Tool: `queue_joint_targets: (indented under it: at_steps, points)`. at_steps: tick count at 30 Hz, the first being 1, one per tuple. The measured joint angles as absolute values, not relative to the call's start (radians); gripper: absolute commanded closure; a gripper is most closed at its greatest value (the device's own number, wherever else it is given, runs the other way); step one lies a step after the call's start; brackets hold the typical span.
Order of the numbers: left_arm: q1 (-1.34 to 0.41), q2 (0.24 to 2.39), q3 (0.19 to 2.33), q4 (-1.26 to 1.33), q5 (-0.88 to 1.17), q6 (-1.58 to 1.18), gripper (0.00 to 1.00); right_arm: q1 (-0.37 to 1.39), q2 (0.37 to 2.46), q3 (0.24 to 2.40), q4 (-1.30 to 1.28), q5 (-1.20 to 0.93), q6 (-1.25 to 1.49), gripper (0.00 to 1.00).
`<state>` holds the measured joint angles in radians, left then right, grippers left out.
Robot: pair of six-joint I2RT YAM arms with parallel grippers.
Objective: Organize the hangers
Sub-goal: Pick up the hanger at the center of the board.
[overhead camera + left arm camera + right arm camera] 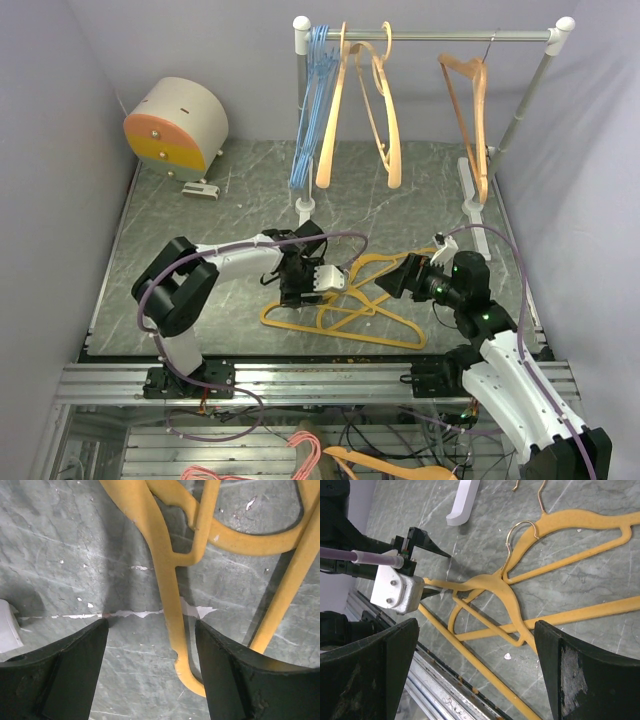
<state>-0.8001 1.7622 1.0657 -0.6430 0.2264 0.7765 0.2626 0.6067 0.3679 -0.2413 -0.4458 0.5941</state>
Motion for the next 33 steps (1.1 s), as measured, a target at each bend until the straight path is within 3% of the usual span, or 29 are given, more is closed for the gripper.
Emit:
queue_joint_targets:
  at_steps: [3,10,15,19,20,21,33]
  points:
    - [-0.8,1.747,1.046,-0.636,0.226,0.767,0.2,0.263,0.611,0.366,-0.236,-0.446,0.594,0.0]
    - [-0.8,1.723,1.014,-0.624,0.205,0.736,0.31,0.263,0.607,0.366,-0.236,-0.446,0.594,0.0]
    - [-0.8,1.736,1.016,-0.637,0.187,0.725,0.45,0.263,0.607,0.366,-0.237,-0.445,0.59,0.0]
    - [-0.8,1.752,1.03,-0.656,0.173,0.724,0.66,0.263,0.604,0.366,-0.24,-0.445,0.587,0.01]
    - [-0.8,1.758,1.036,-0.664,0.167,0.723,0.82,0.263,0.603,0.366,-0.242,-0.444,0.587,0.01]
    - [-0.8,1.763,1.042,-0.672,0.162,0.722,0.91,0.263,0.602,0.366,-0.242,-0.445,0.587,0.01]
    - [-0.801,1.644,1.037,-0.822,0.083,0.719,0.93,0.264,0.743,0.332,-0.167,-0.567,0.587,0.0]
